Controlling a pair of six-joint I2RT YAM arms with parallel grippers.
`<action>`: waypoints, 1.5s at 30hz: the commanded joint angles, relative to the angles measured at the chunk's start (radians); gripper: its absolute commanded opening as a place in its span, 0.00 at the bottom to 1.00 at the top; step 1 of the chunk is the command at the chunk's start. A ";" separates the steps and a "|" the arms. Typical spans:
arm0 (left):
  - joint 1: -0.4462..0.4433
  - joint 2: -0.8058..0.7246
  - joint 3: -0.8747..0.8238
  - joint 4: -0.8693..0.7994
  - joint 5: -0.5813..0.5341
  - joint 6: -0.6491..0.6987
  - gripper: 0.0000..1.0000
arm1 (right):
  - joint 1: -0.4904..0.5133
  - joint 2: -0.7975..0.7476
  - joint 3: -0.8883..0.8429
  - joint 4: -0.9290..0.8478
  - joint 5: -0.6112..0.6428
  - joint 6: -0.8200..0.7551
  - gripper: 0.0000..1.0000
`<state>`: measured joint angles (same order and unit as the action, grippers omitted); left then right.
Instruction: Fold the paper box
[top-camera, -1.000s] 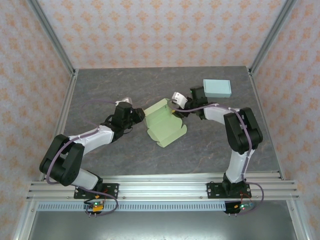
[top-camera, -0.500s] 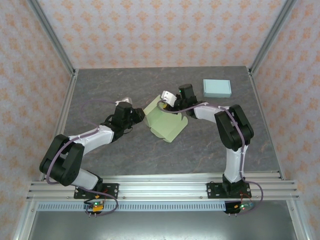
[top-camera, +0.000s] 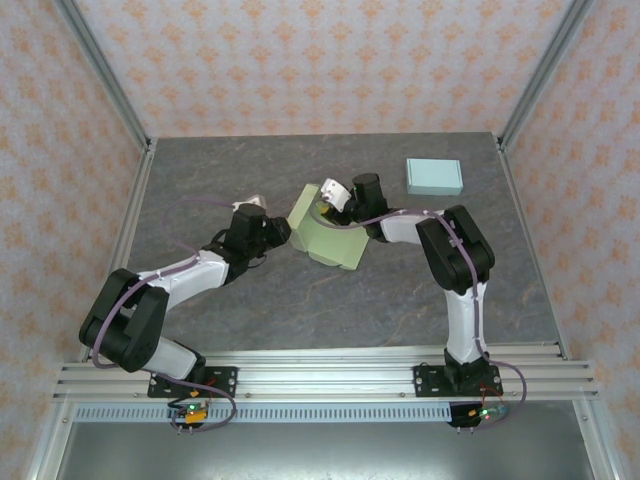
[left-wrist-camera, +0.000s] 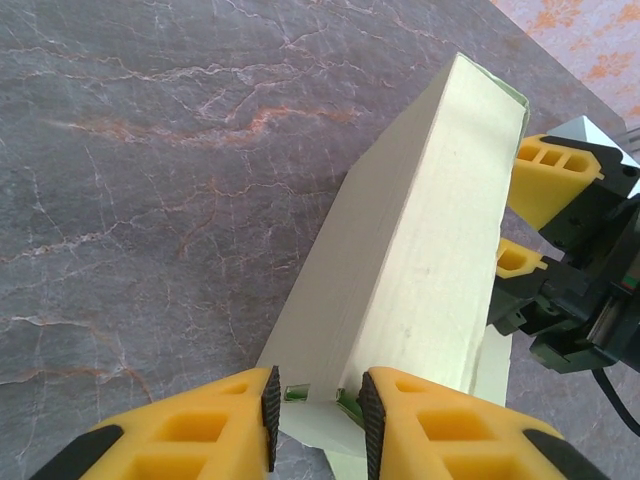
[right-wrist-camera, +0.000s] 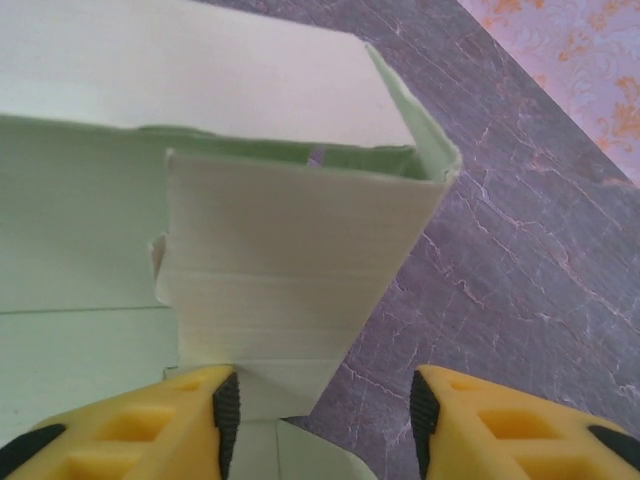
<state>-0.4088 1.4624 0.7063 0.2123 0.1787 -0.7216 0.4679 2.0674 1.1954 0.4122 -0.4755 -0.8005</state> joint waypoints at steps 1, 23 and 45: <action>-0.009 0.027 0.006 -0.109 -0.005 0.037 0.30 | -0.033 -0.012 0.044 -0.005 -0.084 -0.012 0.53; -0.027 0.059 0.045 -0.126 -0.014 0.045 0.29 | -0.172 0.112 0.565 -1.053 -0.651 -0.450 0.67; -0.048 0.094 0.084 -0.154 -0.007 0.065 0.29 | -0.225 0.115 0.451 -0.635 -0.440 -0.370 0.68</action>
<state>-0.4412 1.5185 0.7853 0.1677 0.1757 -0.6800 0.2287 2.1509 1.5818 -0.2752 -0.9081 -1.1530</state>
